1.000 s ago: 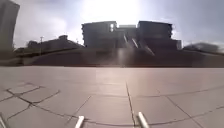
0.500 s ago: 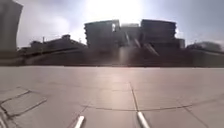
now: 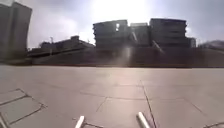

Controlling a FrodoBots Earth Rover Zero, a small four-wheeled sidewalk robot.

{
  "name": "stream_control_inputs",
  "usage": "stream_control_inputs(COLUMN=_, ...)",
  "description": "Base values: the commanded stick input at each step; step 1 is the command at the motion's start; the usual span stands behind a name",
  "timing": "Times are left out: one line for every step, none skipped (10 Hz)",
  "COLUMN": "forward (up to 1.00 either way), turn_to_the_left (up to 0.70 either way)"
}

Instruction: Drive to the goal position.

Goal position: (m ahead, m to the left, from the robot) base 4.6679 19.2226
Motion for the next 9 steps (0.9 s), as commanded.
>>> stream_control_inputs(forward=1.00, turn_to_the_left=0.27)
stream_control_inputs(forward=1.00, turn_to_the_left=0.27)
stream_control_inputs(forward=1.00, turn_to_the_left=0.27)
stream_control_inputs(forward=1.00, turn_to_the_left=0.27)
stream_control_inputs(forward=1.00, turn_to_the_left=0.27)
stream_control_inputs(forward=1.00, turn_to_the_left=0.27)
stream_control_inputs(forward=1.00, turn_to_the_left=0.27)
stream_control_inputs(forward=1.00, turn_to_the_left=0.27)
stream_control_inputs(forward=1.00, turn_to_the_left=0.27)
